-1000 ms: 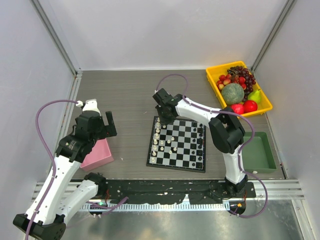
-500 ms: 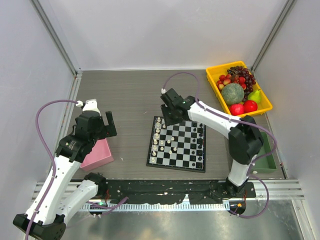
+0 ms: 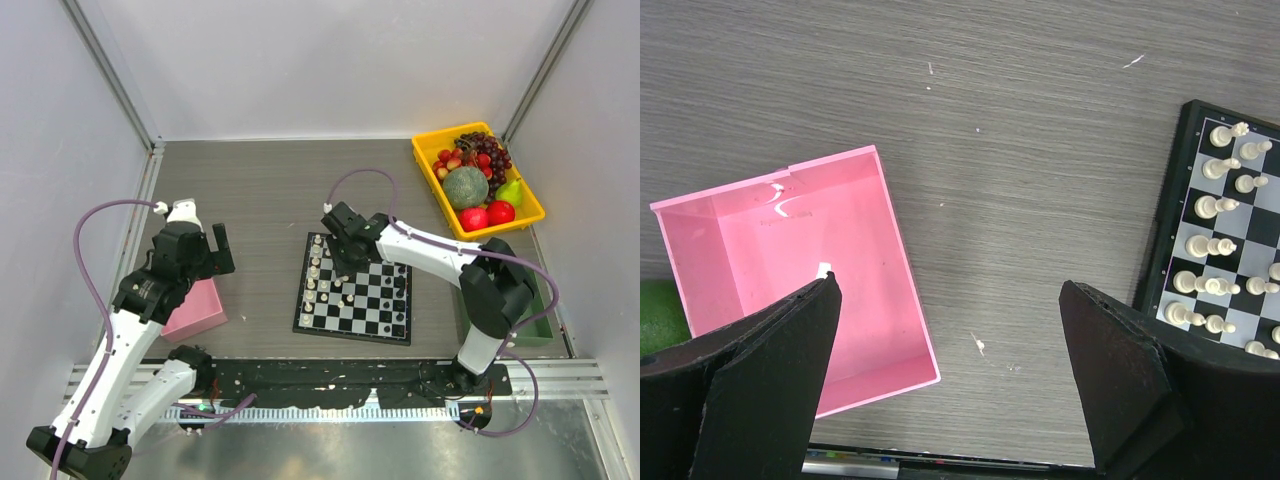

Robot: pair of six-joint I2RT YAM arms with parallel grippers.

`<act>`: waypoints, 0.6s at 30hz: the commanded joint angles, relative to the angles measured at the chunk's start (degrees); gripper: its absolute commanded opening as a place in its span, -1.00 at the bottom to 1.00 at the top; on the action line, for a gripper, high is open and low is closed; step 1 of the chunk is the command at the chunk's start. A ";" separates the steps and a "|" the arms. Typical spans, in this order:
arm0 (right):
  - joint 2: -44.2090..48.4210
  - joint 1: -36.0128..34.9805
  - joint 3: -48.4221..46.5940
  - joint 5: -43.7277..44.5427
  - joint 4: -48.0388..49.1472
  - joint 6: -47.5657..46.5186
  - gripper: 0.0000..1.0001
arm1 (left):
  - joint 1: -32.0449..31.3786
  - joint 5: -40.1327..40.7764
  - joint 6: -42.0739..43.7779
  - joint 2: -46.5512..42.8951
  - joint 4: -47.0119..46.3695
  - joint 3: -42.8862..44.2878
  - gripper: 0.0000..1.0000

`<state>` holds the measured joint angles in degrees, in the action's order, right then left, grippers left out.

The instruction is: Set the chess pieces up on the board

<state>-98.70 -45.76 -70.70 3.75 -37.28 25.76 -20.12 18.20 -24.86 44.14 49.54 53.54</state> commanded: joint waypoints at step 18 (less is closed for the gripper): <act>0.35 -0.39 -0.32 2.14 1.59 0.26 -0.36 | 0.26 -0.18 0.60 1.21 -1.64 1.30 0.98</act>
<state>-100.03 -46.28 -70.28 4.62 -36.42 25.87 -20.12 18.15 -24.86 44.97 49.54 53.54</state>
